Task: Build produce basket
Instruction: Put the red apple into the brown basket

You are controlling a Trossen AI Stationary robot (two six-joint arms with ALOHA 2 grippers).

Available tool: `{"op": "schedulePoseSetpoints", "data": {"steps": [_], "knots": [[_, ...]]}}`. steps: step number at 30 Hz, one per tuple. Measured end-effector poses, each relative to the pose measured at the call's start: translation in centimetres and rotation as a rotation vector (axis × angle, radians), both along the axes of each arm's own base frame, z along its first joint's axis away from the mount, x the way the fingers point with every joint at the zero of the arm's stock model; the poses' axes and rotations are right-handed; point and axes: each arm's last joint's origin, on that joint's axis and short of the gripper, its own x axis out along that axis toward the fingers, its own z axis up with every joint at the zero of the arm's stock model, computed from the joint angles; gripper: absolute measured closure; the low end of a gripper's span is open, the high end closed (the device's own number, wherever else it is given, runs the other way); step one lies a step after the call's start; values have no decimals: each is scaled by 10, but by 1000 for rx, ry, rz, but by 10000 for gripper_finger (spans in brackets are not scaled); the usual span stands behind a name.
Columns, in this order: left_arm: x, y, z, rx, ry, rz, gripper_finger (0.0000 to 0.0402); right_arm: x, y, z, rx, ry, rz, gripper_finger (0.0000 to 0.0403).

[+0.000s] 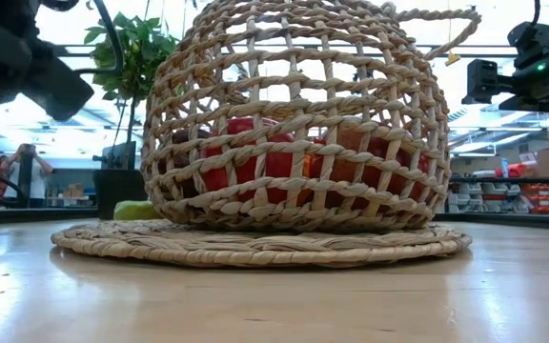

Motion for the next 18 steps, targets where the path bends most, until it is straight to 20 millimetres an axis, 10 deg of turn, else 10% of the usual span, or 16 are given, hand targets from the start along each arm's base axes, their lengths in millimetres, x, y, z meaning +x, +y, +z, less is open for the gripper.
{"op": "schedulePoseSetpoints", "data": {"steps": [18], "knots": [[11,-10,-34,43,47,-63,27,0,0,0,0,0,0,54]]}}
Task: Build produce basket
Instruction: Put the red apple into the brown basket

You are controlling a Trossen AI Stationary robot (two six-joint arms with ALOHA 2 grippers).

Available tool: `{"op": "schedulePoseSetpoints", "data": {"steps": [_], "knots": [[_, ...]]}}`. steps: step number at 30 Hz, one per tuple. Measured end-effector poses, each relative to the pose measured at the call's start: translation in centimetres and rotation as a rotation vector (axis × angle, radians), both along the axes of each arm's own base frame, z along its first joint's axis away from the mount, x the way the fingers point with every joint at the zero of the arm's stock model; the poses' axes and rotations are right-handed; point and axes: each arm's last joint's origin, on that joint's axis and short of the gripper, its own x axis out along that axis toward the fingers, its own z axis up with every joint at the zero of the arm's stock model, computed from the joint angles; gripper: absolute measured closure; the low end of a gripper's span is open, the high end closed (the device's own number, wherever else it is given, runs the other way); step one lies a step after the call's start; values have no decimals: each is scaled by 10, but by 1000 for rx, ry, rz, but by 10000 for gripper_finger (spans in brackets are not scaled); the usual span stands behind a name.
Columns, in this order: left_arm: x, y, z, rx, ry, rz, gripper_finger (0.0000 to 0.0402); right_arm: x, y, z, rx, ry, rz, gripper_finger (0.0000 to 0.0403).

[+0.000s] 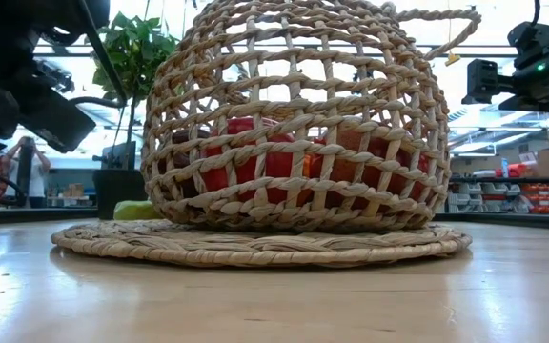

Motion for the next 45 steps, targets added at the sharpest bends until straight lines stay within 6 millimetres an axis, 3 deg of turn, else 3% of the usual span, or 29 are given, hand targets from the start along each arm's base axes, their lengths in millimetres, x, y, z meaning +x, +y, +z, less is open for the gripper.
{"op": "schedulePoseSetpoints", "data": {"steps": [4,9,22,31,38,45], "knots": [[2,-1,4,-3,-5,0,53,0,0,0,0,0,0,54],[6,3,27,14,-65,20,71,0,0,0,0,0,0,54],[-25,50,105,141,-273,206,61,0,0,0,0,0,0,54],[-60,80,162,36,-636,403,60,0,0,0,0,0,0,54],[-76,89,207,-123,-1071,426,59,0,0,0,0,0,0,54],[-75,97,248,83,-1532,421,59,0,0,0,0,0,0,54]]}}
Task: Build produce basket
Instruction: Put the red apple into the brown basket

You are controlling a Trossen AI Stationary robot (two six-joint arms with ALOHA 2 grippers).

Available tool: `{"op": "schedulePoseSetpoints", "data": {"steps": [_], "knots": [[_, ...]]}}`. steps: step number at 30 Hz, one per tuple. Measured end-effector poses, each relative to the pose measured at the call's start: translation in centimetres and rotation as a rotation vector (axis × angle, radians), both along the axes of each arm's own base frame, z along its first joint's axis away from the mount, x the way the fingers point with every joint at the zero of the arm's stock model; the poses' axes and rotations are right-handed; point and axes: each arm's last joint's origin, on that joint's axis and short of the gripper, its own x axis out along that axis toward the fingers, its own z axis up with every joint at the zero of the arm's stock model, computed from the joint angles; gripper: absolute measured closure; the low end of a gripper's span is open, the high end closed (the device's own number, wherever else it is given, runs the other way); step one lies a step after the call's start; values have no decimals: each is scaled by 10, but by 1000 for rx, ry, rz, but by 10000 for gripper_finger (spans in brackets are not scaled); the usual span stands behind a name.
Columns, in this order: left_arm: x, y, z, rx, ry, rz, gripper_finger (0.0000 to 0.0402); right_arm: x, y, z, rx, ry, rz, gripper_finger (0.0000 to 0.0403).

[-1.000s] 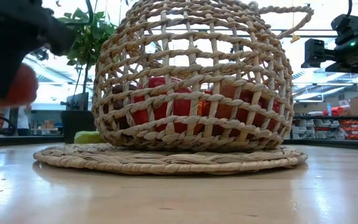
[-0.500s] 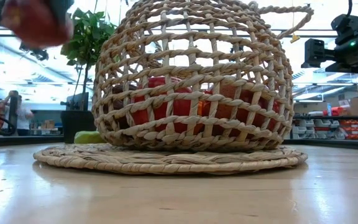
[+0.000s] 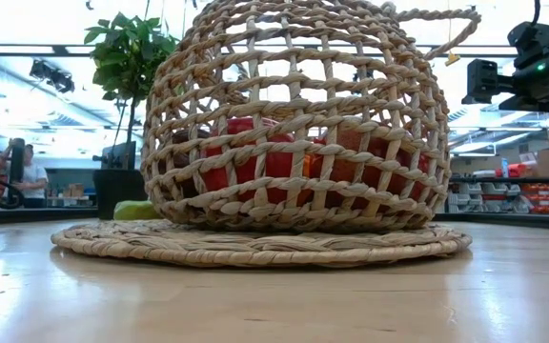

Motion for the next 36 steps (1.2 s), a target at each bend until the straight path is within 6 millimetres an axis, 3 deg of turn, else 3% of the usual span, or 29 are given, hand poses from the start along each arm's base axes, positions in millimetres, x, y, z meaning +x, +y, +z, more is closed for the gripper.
{"op": "schedulePoseSetpoints", "data": {"steps": [4,10,14,26,29,36], "knots": [[3,5,11,75,-93,49,59,0,0,0,0,0,0,54],[5,18,13,201,-69,196,59,0,0,0,0,0,0,54],[20,27,15,482,9,360,58,0,0,0,0,0,0,54],[74,30,21,1346,229,480,58,0,0,0,0,0,0,54],[82,35,19,1419,269,513,58,0,0,0,0,0,0,54],[111,54,8,1410,307,608,58,0,0,0,0,0,0,54]]}}
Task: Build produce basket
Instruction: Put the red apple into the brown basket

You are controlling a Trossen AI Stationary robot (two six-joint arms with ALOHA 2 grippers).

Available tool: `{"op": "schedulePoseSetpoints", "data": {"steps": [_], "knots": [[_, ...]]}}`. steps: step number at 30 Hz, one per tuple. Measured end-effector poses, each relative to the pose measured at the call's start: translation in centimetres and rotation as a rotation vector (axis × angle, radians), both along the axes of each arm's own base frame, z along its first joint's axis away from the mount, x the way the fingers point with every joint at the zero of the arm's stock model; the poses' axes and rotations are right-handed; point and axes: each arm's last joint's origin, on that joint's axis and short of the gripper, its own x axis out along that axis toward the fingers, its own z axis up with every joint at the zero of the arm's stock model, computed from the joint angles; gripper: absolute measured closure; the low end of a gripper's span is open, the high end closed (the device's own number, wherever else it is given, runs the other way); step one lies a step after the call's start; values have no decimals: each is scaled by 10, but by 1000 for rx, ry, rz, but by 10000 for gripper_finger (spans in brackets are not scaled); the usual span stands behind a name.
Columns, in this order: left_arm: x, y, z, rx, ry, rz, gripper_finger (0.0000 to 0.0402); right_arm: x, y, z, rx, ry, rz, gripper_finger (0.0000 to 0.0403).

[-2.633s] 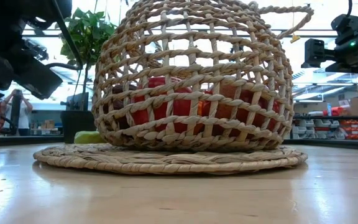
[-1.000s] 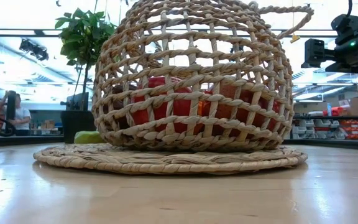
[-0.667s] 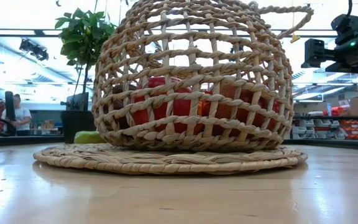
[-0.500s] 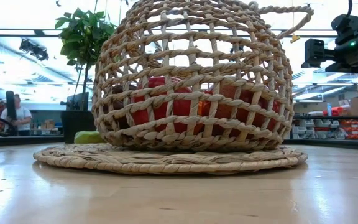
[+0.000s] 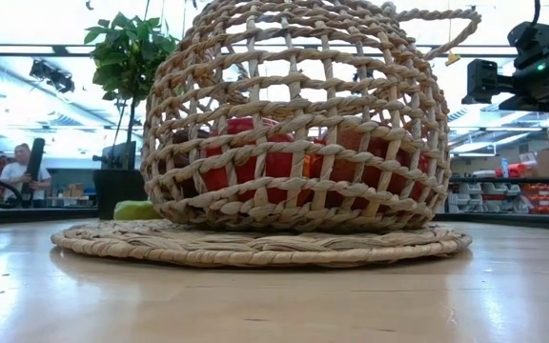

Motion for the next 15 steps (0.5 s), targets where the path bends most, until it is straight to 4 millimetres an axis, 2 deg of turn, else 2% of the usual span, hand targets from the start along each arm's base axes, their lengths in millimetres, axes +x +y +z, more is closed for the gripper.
{"op": "schedulePoseSetpoints", "data": {"steps": [5,8,11,15], "knots": [[28,11,19,31,51,54,58,0,0,0,0,0,0,54],[49,20,29,43,173,82,58,0,0,0,0,0,0,54],[71,28,30,42,350,99,58,0,0,0,0,0,0,54],[96,31,20,39,562,102,58,0,0,0,-1,-1,3,54]]}}
